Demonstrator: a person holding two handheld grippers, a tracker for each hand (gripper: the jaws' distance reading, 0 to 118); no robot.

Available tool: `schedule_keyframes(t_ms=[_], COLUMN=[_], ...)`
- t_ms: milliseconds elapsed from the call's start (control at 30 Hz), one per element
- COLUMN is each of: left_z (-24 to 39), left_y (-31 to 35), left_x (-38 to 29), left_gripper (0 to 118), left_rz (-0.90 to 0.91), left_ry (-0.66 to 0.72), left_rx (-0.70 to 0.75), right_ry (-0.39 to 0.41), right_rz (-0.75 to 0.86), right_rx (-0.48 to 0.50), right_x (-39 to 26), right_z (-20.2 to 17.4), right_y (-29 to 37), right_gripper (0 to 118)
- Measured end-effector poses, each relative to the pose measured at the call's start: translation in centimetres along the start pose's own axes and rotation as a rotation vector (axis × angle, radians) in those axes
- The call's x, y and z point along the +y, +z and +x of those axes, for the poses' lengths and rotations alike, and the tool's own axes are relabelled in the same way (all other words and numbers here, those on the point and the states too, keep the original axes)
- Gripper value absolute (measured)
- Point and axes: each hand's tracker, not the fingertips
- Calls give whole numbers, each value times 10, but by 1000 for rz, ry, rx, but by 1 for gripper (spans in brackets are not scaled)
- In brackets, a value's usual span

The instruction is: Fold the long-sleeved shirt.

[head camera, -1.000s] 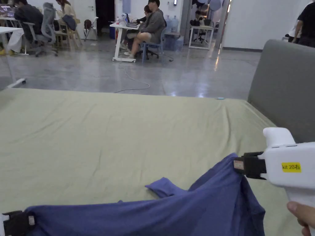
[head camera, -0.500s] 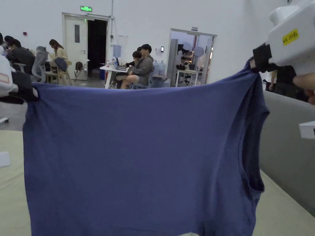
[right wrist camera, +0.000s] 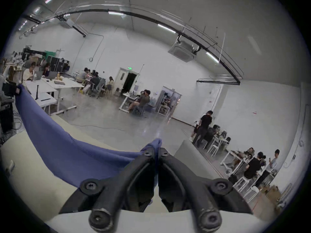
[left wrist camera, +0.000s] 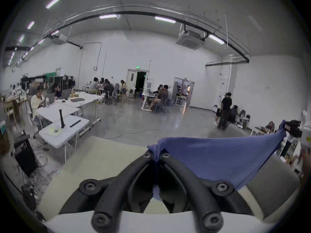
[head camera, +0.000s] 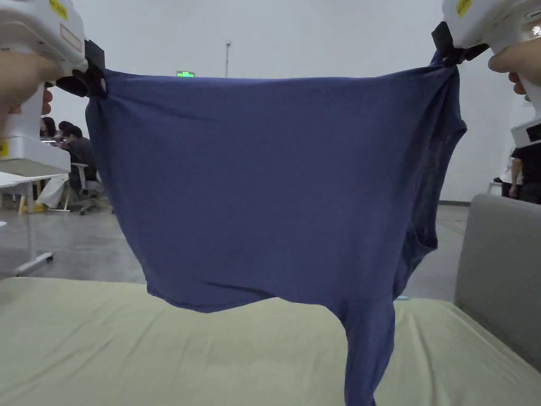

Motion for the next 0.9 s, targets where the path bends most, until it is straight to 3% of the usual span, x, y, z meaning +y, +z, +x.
schedule_keyframes(t_ms=[200, 400, 567, 633, 800, 900], left_z=[-8, -27, -56, -61, -75, -86], left_y=[-63, -141, -175, -171, -117, -80], left_x=[-83, -237, -354, -384, -418, -435], left_gripper=[0, 0, 0, 0, 0, 0], left_rz=[-141, -442, -705, -787, -831, -957], left_ry=[-42, -73, -100, -111, -81, -112], left_rx=[35, 53, 71, 61, 2, 3], right_ry=[49, 33, 38, 33, -74, -35], right_rz=[-179, -445, -649, -670, -731, -724], right_rx=[74, 221, 321, 345, 406, 448], right_x=[-98, -266, -402, -435, -492, -511], right_z=[-62, -146, -200, -203, -184, -168], right_y=[-75, -153, -157, -144, -83, -19], right_gripper=[0, 0, 0, 0, 0, 0])
